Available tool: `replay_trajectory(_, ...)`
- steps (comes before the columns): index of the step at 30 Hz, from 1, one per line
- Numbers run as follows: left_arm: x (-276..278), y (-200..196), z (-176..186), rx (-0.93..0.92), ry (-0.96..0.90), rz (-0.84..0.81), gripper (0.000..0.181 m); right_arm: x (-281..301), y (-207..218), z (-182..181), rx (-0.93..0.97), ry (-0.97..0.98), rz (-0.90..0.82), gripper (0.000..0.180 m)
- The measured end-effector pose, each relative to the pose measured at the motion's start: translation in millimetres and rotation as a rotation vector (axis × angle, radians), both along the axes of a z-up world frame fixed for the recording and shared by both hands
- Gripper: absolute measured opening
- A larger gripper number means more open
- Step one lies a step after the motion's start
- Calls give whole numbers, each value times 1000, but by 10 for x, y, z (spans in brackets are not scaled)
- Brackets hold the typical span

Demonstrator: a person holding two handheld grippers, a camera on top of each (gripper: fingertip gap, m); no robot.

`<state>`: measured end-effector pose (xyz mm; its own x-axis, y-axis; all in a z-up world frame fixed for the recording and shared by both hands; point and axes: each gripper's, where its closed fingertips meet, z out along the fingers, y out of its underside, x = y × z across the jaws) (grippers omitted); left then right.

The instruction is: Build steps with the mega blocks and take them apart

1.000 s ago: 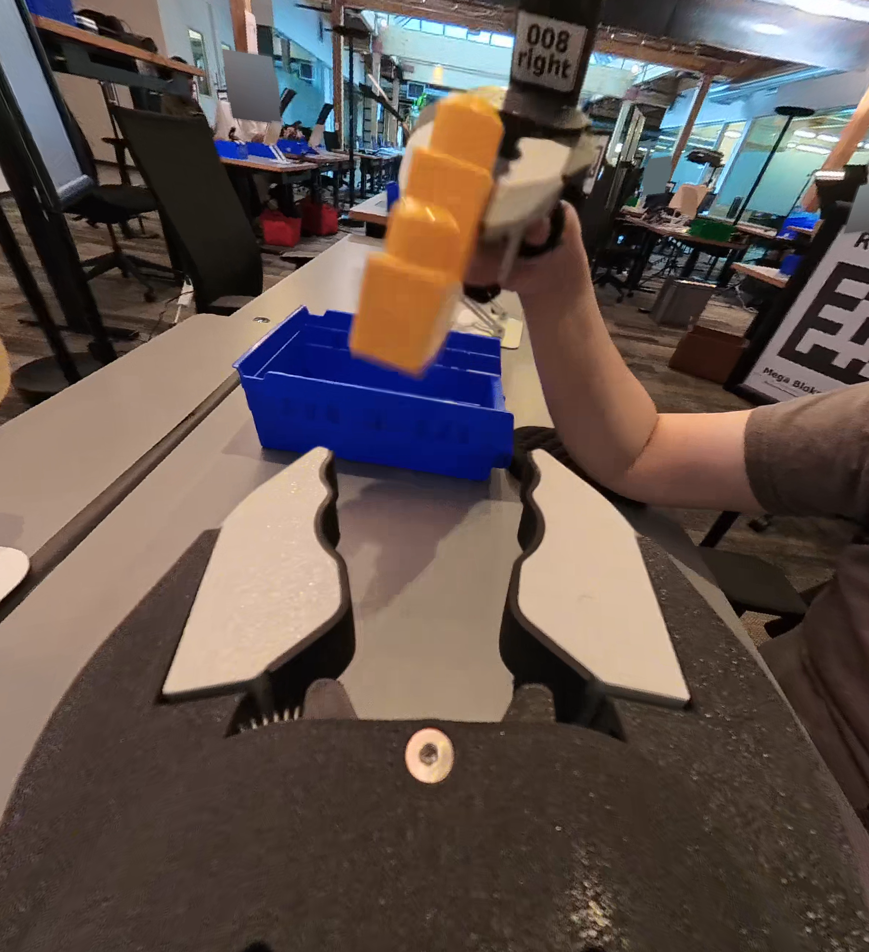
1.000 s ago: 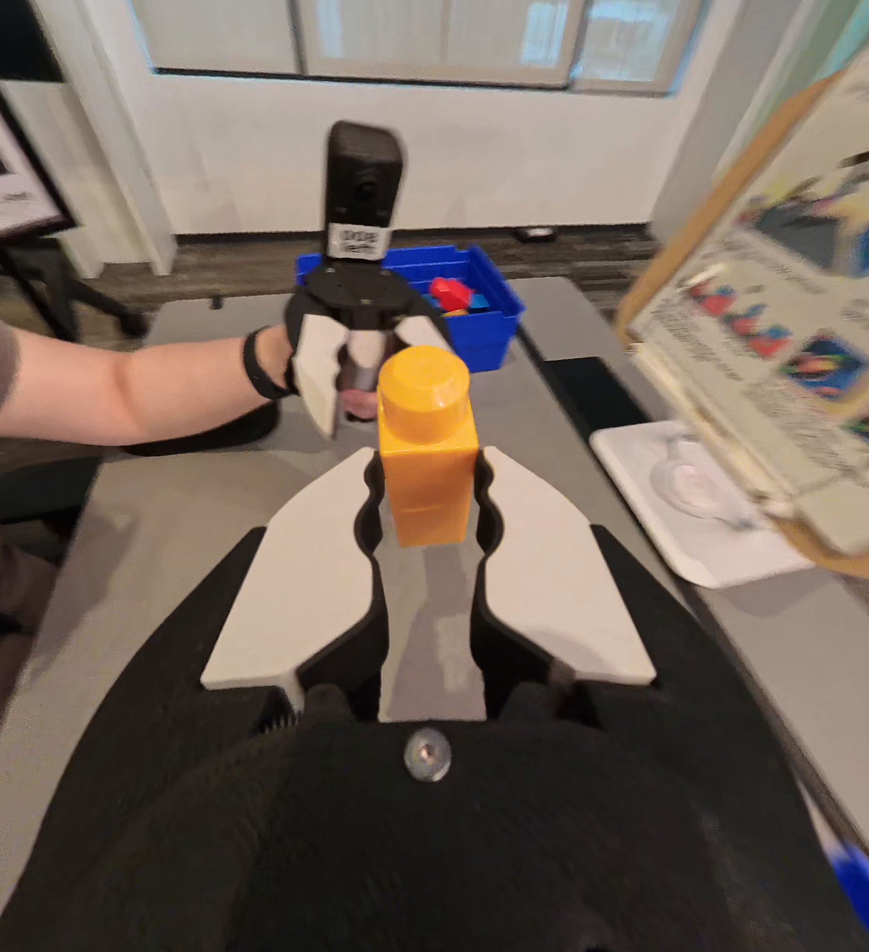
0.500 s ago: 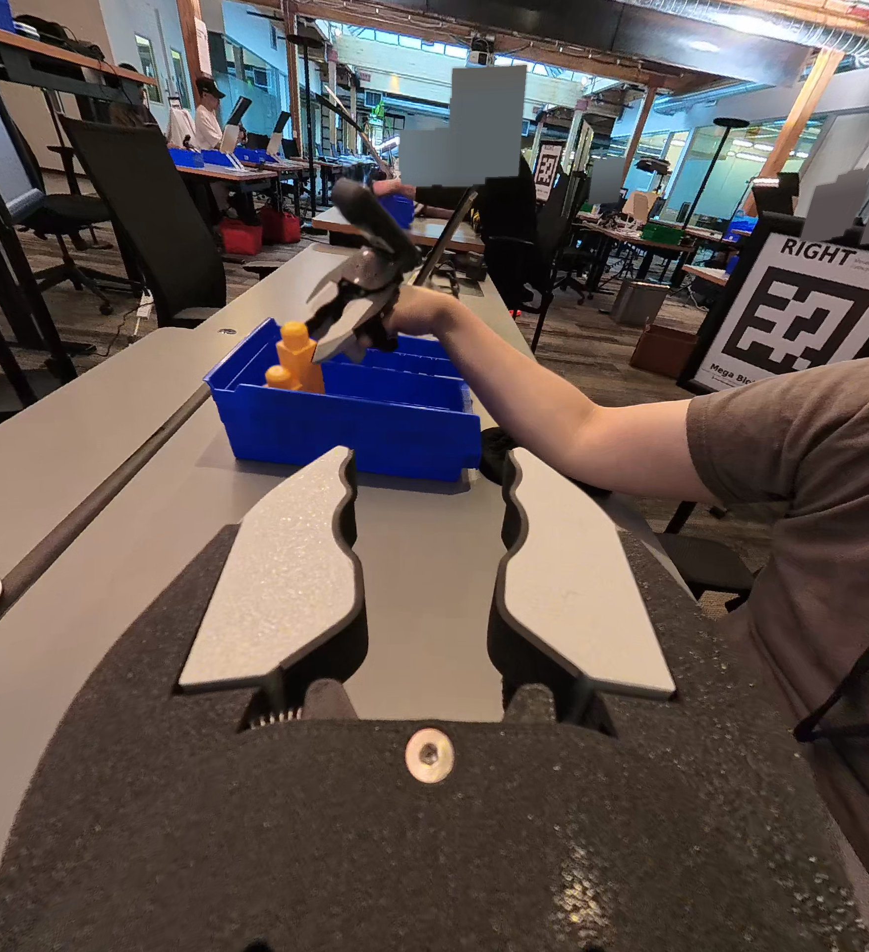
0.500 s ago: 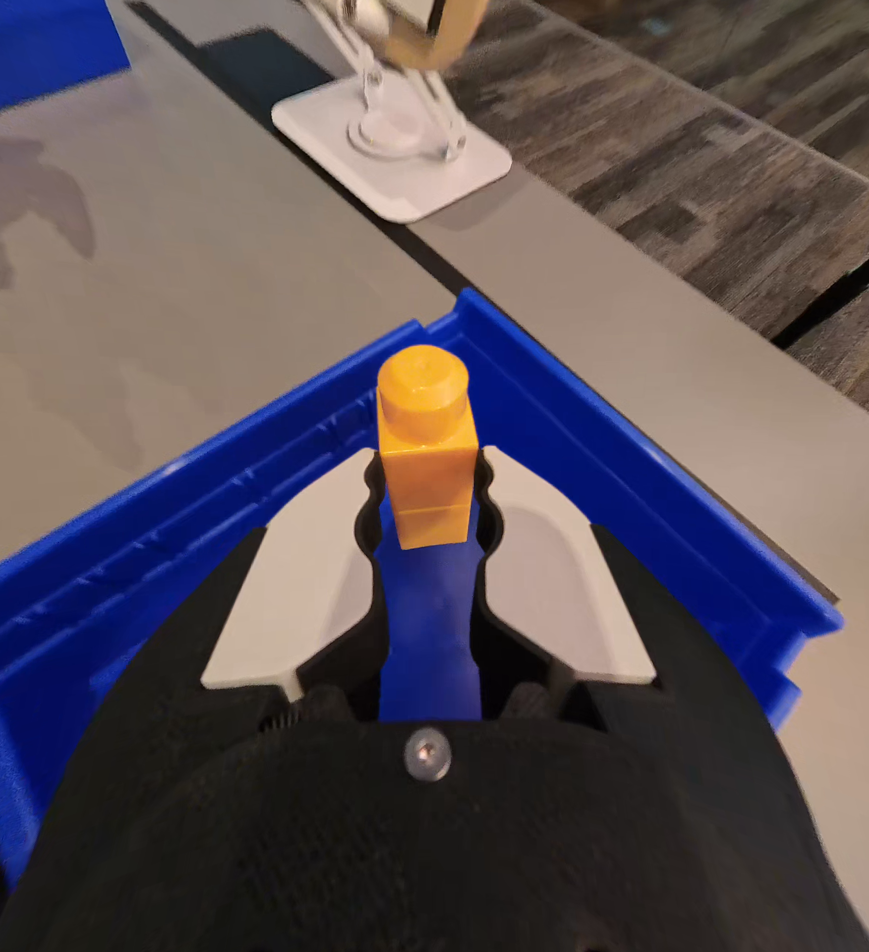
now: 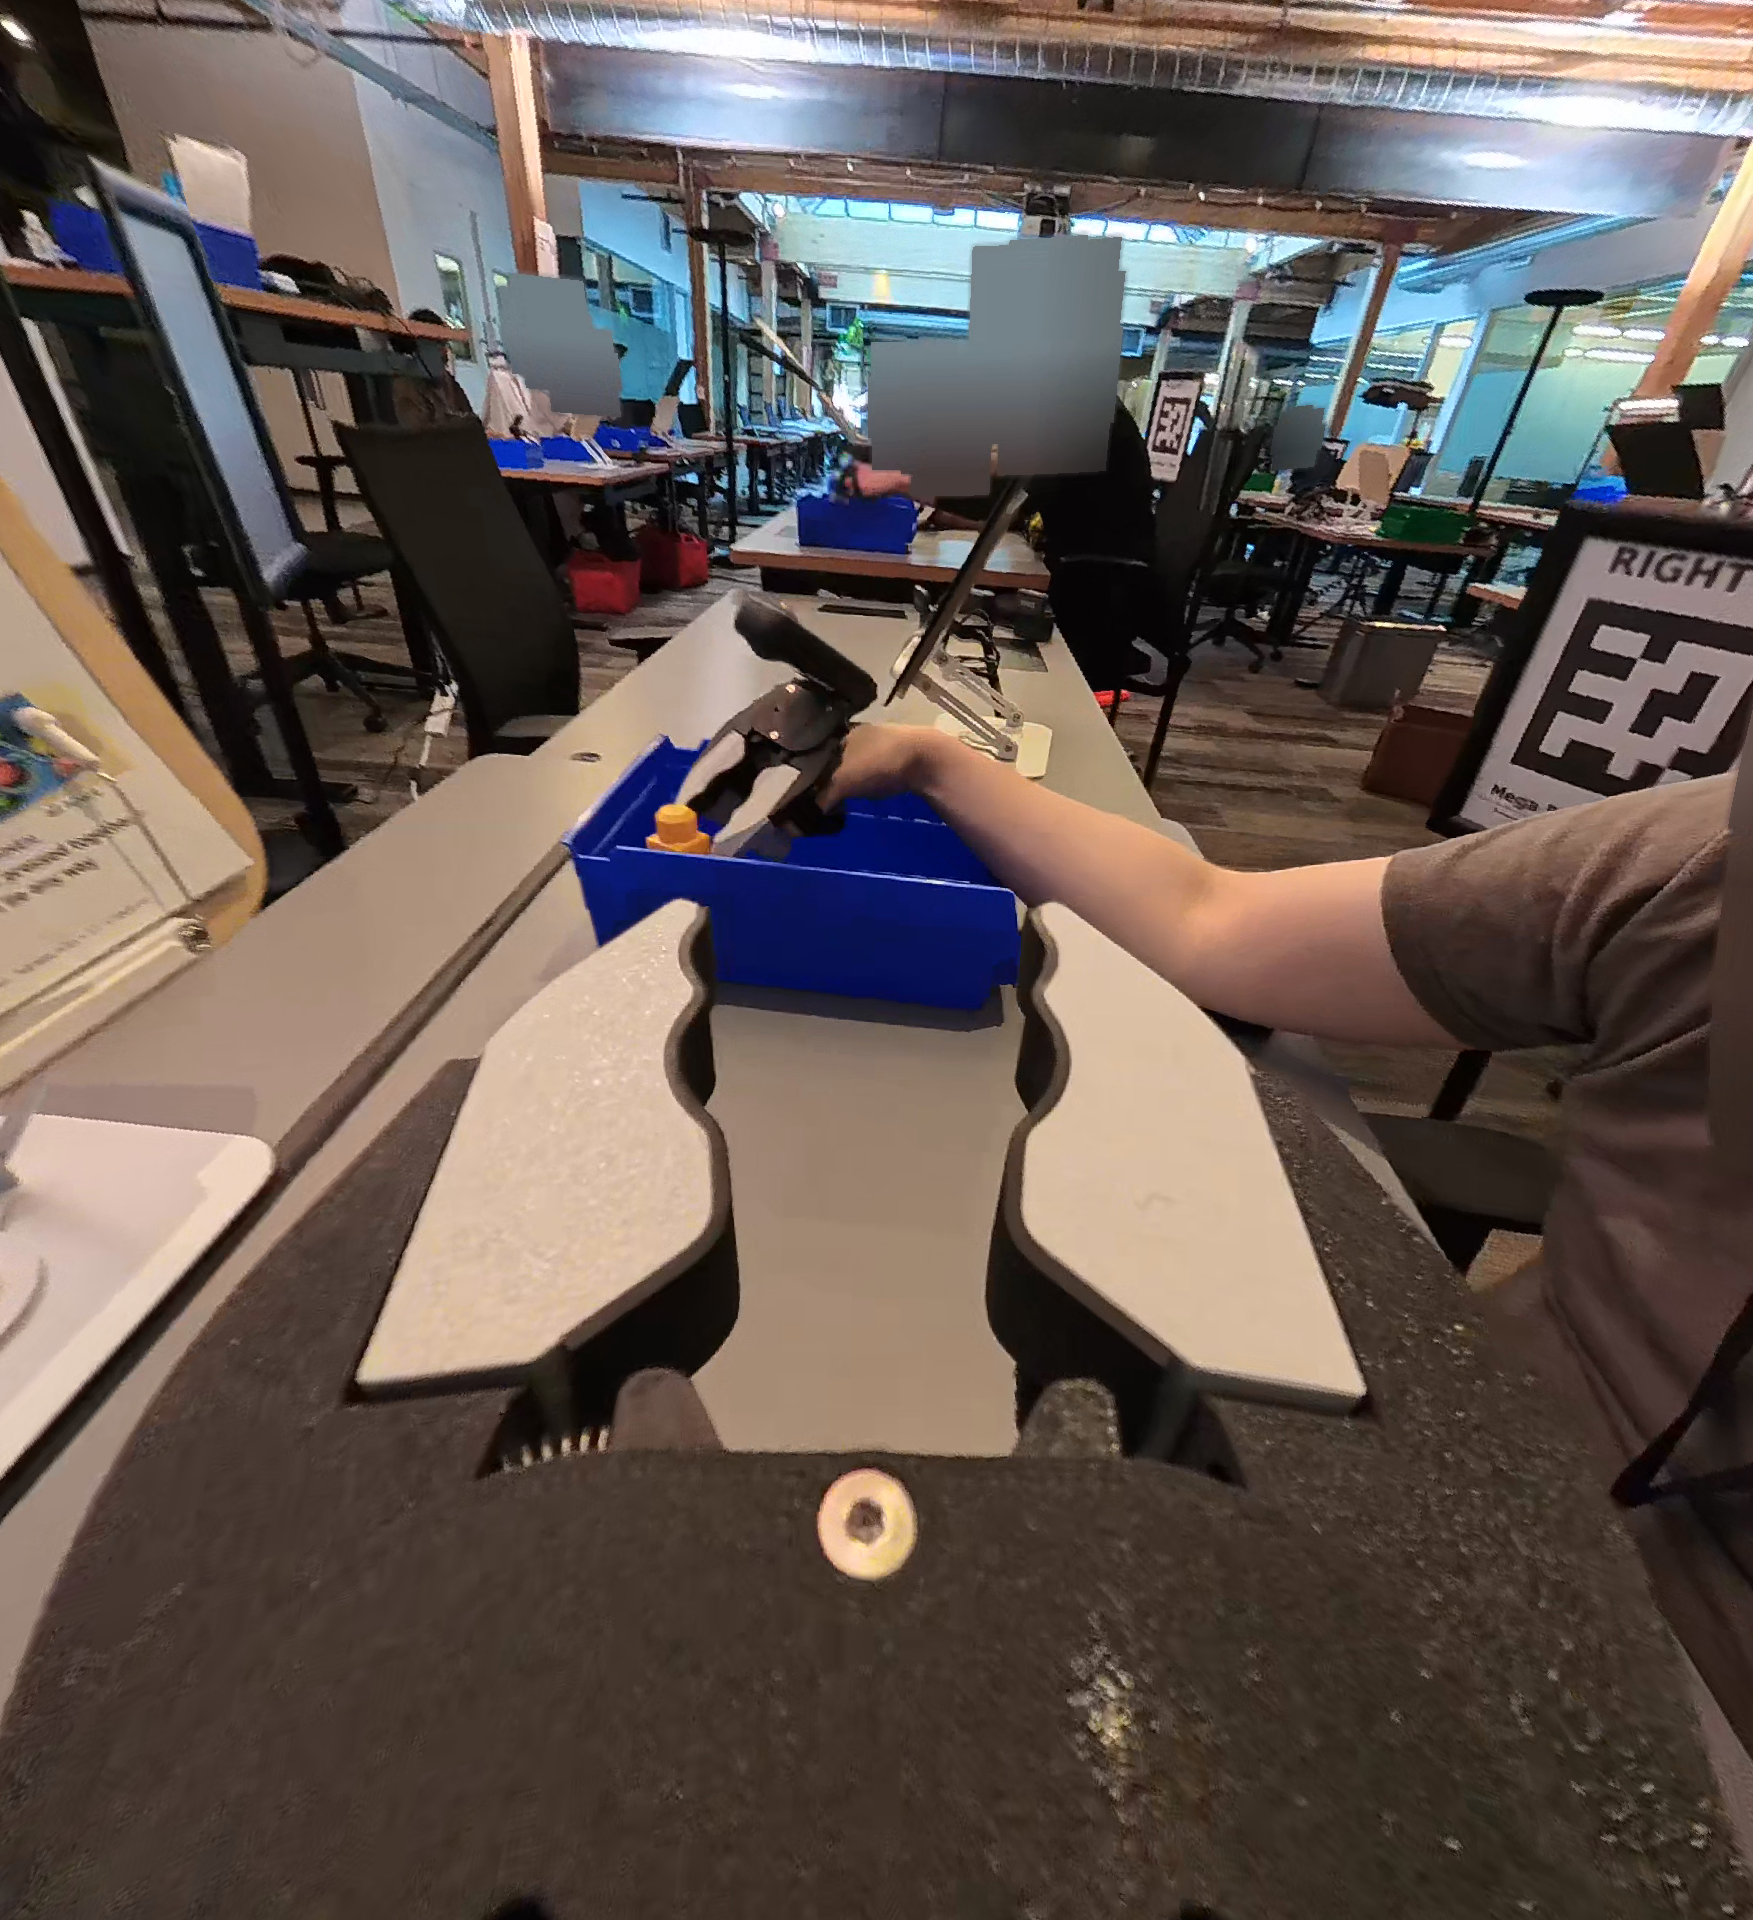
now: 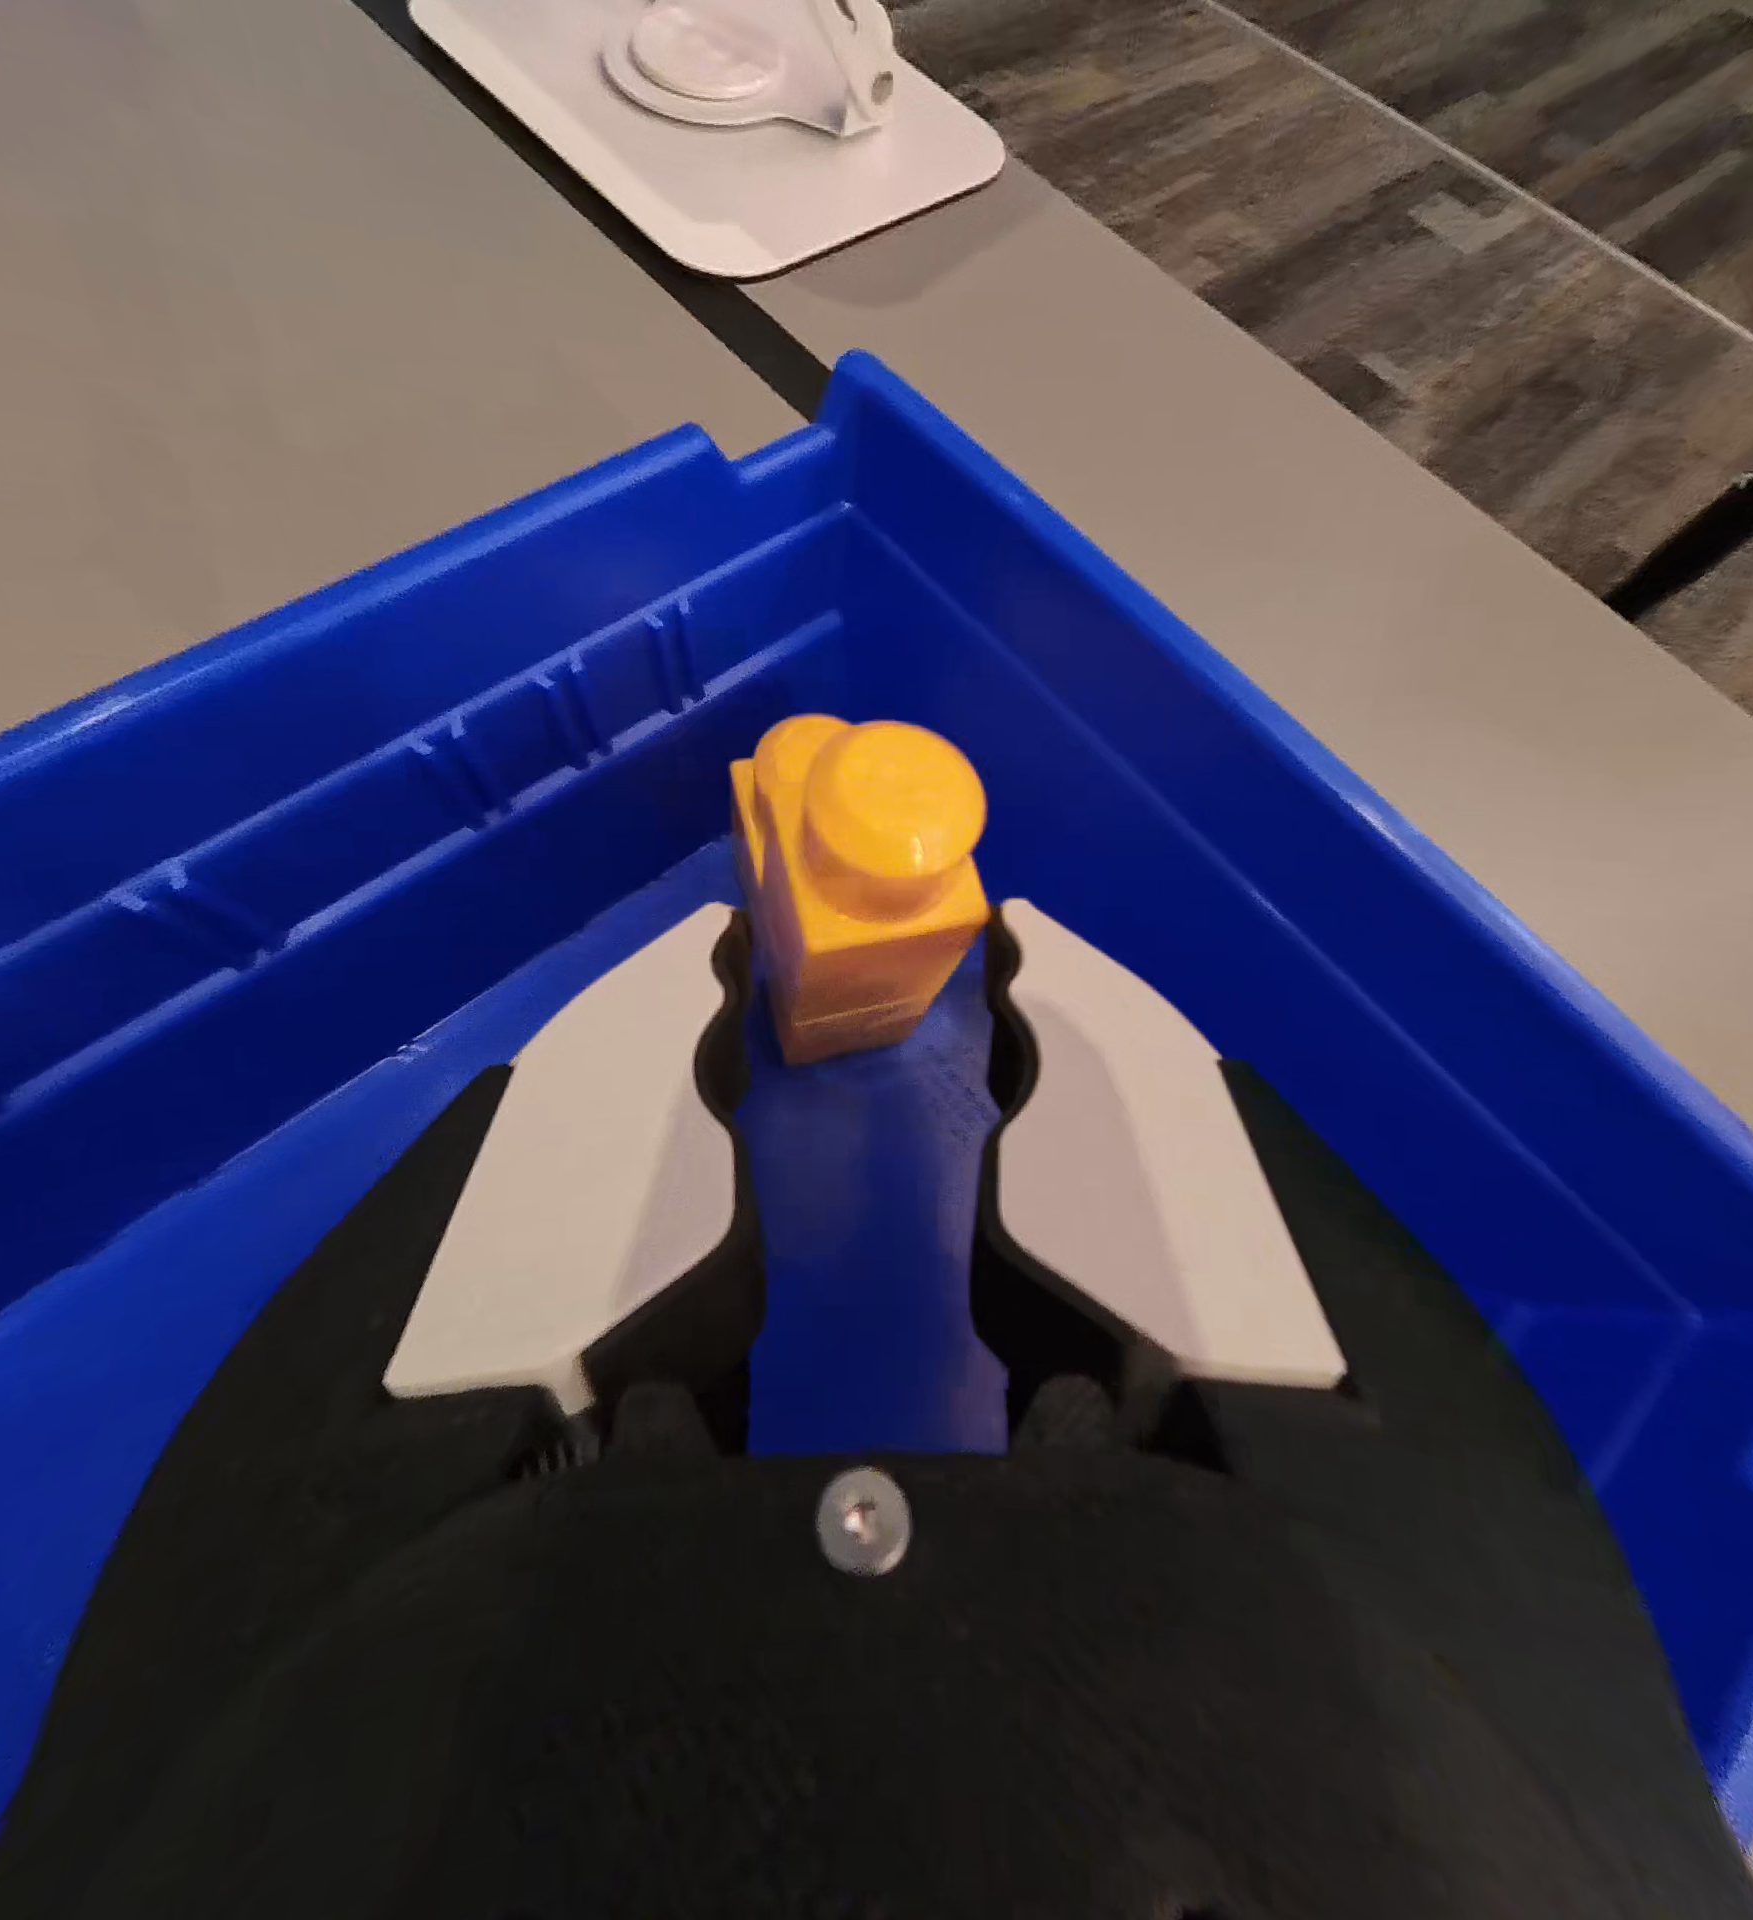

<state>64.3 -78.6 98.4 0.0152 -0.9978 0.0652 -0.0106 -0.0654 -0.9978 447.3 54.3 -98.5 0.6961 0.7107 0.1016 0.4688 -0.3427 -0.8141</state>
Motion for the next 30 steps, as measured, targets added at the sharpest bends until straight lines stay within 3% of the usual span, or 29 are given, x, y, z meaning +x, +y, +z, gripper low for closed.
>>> replay_trajectory(7,-697,-14,396,111,-45,180,55,127,82,157,53,-114,-104,56)
replay_trajectory(11,-1406,224,350,177,142,585,53,216,87,367,115,-169,-166,60)
replay_trajectory(14,-2093,394,76,124,400,923,49,287,58,605,174,-194,-222,61)
replay_trajectory(16,-2464,437,-169,52,564,1063,46,300,38,789,218,-188,-259,60)
replay_trajectory(21,-2796,533,-831,-201,778,1071,40,250,-18,1177,310,-187,-336,60)
replay_trajectory(30,-2901,669,-1790,-458,1089,960,45,-58,-154,1569,410,-226,-322,60)
